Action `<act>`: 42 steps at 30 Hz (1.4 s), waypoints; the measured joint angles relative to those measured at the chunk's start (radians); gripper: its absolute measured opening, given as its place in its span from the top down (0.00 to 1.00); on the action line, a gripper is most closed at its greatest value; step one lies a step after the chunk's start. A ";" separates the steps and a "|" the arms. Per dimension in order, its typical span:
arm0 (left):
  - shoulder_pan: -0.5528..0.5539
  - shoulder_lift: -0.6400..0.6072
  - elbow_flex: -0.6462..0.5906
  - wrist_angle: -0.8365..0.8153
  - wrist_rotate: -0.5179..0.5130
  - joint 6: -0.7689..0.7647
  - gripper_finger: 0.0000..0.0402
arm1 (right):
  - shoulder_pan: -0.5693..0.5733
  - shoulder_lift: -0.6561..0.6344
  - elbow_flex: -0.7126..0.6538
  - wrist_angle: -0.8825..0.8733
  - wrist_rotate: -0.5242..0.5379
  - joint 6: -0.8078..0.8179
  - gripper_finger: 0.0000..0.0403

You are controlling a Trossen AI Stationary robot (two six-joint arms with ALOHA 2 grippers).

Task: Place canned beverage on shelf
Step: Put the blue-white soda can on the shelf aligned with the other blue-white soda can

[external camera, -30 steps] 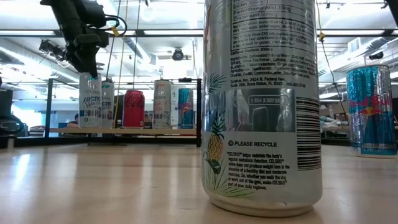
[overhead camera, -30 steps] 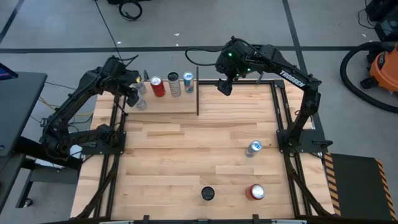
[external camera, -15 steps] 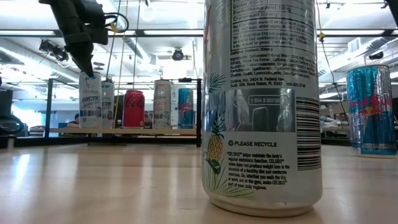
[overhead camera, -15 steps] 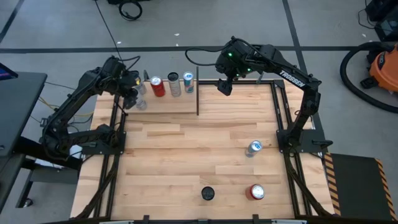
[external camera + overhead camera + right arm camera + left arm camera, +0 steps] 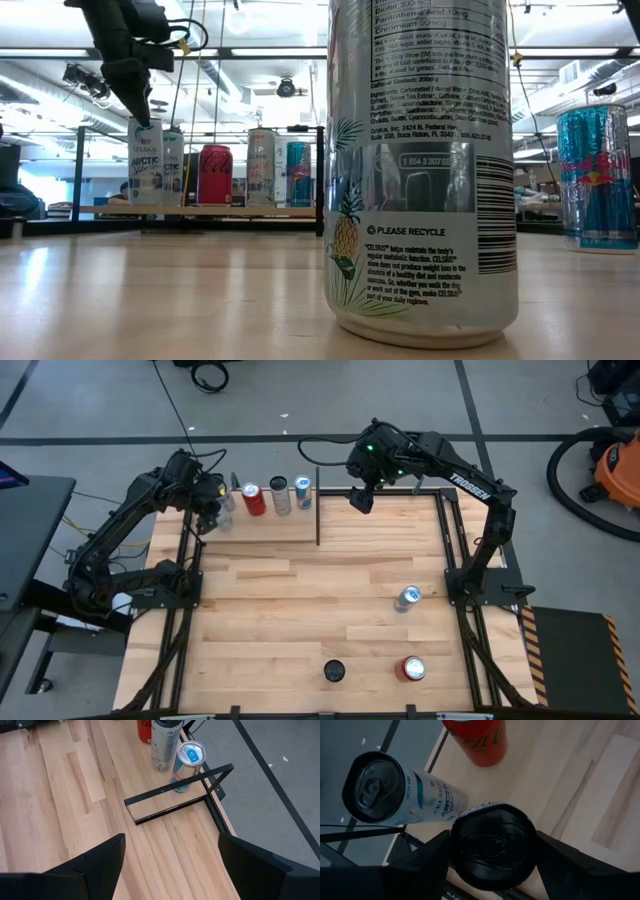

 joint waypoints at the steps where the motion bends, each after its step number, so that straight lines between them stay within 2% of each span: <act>1: 0.000 0.000 0.000 -0.004 0.001 0.002 0.36 | 0.000 0.000 0.000 0.000 0.000 0.000 0.19; 9: 0.000 0.000 0.005 -0.034 0.003 0.020 0.37 | 0.000 0.000 0.000 0.000 0.000 0.004 0.19; 15: -0.001 0.002 0.072 -0.128 0.020 0.017 0.37 | 0.000 0.000 0.000 0.000 0.000 0.006 0.19; 42: 0.019 0.100 0.082 -0.053 0.060 -0.028 0.36 | 0.003 0.000 0.000 -0.015 -0.018 0.010 0.19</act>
